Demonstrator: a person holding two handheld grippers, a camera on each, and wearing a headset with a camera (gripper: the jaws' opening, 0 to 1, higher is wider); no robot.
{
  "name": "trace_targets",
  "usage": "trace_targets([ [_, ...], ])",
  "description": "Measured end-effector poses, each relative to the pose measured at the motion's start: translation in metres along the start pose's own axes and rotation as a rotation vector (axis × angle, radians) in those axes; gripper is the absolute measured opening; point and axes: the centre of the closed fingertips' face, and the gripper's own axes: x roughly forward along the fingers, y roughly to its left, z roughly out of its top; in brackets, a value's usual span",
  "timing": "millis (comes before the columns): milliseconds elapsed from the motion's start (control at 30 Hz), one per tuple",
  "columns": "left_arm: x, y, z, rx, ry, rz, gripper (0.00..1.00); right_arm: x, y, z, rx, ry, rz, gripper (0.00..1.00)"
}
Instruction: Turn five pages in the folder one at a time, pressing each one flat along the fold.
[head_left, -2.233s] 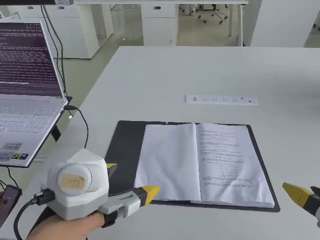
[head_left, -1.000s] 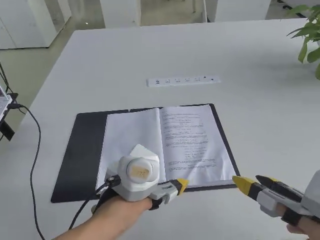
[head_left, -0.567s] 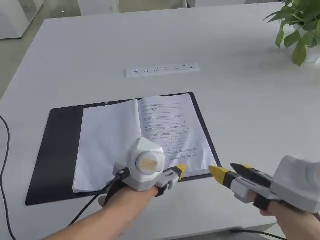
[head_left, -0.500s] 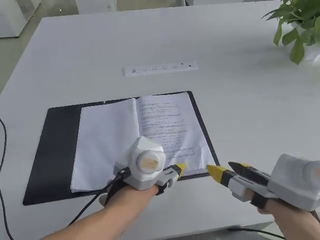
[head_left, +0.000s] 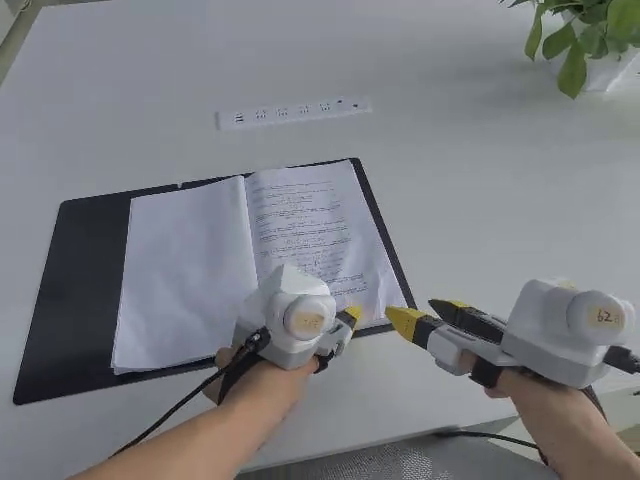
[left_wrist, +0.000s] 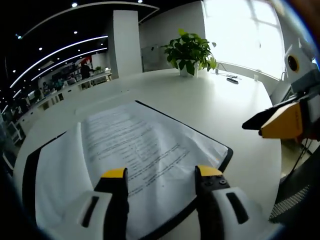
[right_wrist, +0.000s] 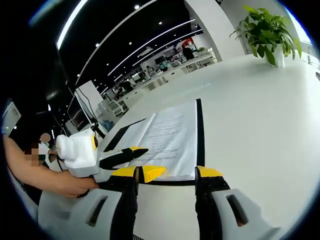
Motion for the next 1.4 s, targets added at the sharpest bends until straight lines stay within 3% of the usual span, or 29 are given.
trace_targets([
  [200,0.001,-0.001,-0.002,0.001,-0.014,0.003,0.52,0.003,-0.001,-0.001,0.012,-0.005,0.002,0.44],
  [433,0.0,0.002,-0.005,-0.012,-0.087,-0.007,0.5,0.005,-0.001,-0.001,0.022,-0.007,0.01,0.44],
  [967,0.0,-0.001,-0.004,-0.029,-0.11,-0.013,0.36,0.005,-0.004,-0.002,0.031,-0.007,0.005,0.44],
  [1167,0.0,0.004,-0.004,-0.035,-0.109,0.003,0.26,0.004,-0.005,-0.002,0.034,-0.008,0.001,0.44],
  [1267,0.0,0.017,-0.004,-0.047,-0.102,0.037,0.15,0.005,-0.005,-0.003,0.031,-0.005,0.003,0.44],
  [1400,-0.001,0.017,-0.005,-0.049,-0.099,0.038,0.12,0.007,-0.004,-0.004,0.025,0.004,0.008,0.43],
])
